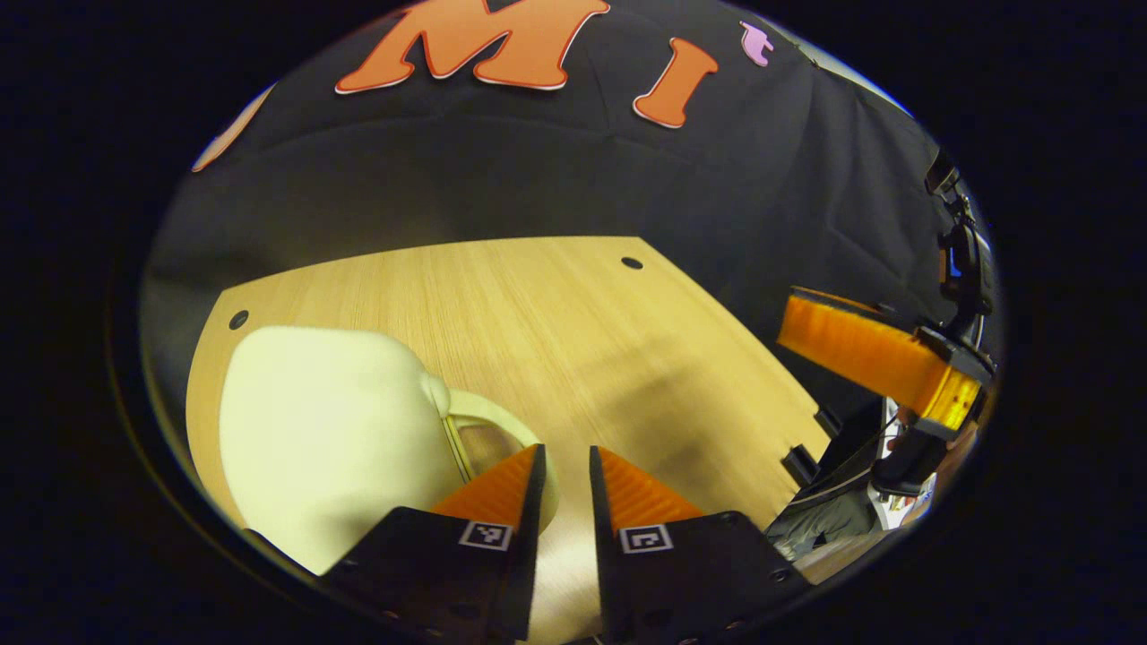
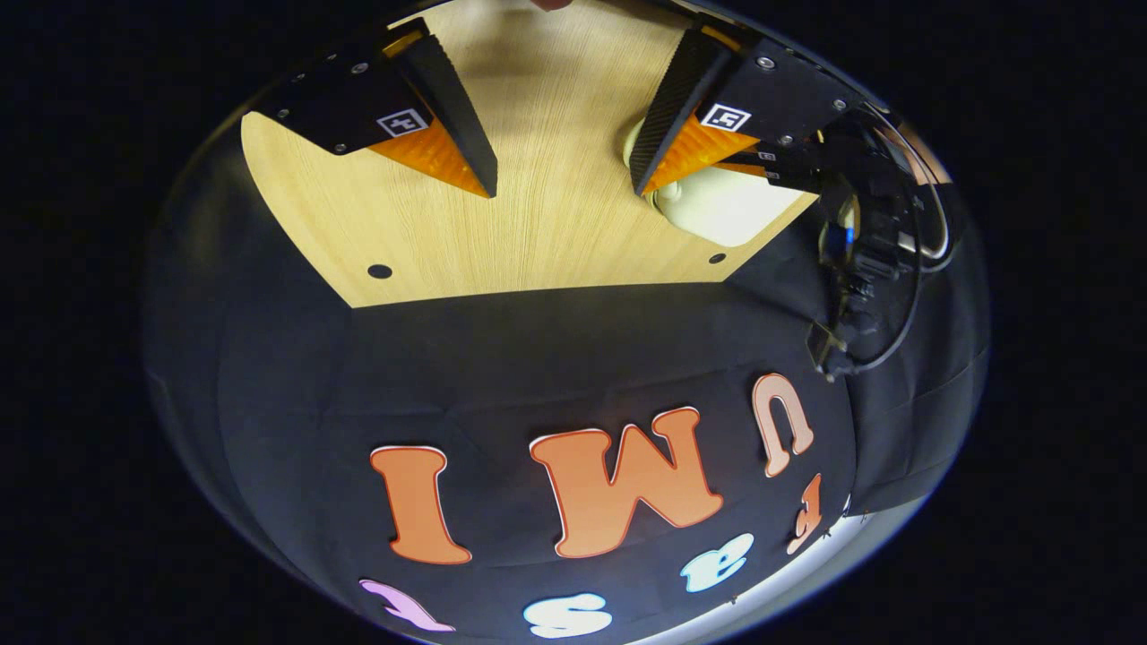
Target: First open the suitcase, pack the skin care products into it, and then close the suitcase.
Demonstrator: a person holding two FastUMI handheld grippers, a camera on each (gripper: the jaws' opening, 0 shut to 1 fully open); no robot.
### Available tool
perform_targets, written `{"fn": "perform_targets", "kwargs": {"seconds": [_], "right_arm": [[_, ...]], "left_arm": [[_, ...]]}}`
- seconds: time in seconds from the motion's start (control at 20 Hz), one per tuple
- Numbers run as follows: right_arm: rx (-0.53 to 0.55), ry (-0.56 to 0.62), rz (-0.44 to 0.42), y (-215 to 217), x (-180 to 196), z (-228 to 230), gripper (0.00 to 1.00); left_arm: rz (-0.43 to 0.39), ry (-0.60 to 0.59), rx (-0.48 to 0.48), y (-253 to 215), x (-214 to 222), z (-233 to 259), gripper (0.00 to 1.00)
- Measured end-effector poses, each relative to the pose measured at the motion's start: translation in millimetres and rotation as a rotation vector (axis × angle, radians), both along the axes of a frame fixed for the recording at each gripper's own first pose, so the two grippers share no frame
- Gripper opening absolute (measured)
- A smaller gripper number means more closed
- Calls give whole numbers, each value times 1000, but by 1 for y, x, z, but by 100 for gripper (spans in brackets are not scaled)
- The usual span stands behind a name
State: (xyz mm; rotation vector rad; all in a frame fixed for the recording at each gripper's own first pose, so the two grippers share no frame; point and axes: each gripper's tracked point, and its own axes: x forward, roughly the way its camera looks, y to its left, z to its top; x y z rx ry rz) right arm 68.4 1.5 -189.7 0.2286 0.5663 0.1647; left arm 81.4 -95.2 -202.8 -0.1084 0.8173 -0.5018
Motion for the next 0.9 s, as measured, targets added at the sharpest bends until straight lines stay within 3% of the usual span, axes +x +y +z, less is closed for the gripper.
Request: {"fn": "perform_targets", "kwargs": {"seconds": [0.05,0.2,0.3,0.4,0.7,0.9], "right_arm": [[-13,-17,4,-1,2,5,95],[-52,-62,1,-3,8,21,95],[-81,-118,-9,-8,15,38,94],[-97,-167,-16,-11,22,54,94],[-140,-357,-9,-22,25,104,94],[-153,-392,7,-29,14,112,94]], "left_arm": [[18,-26,-9,1,4,14,39],[25,-117,-22,2,6,49,53],[32,-226,31,9,10,79,58],[77,-337,72,14,13,106,95],[277,-591,130,26,28,120,98],[405,-724,153,26,38,135,98]]}}
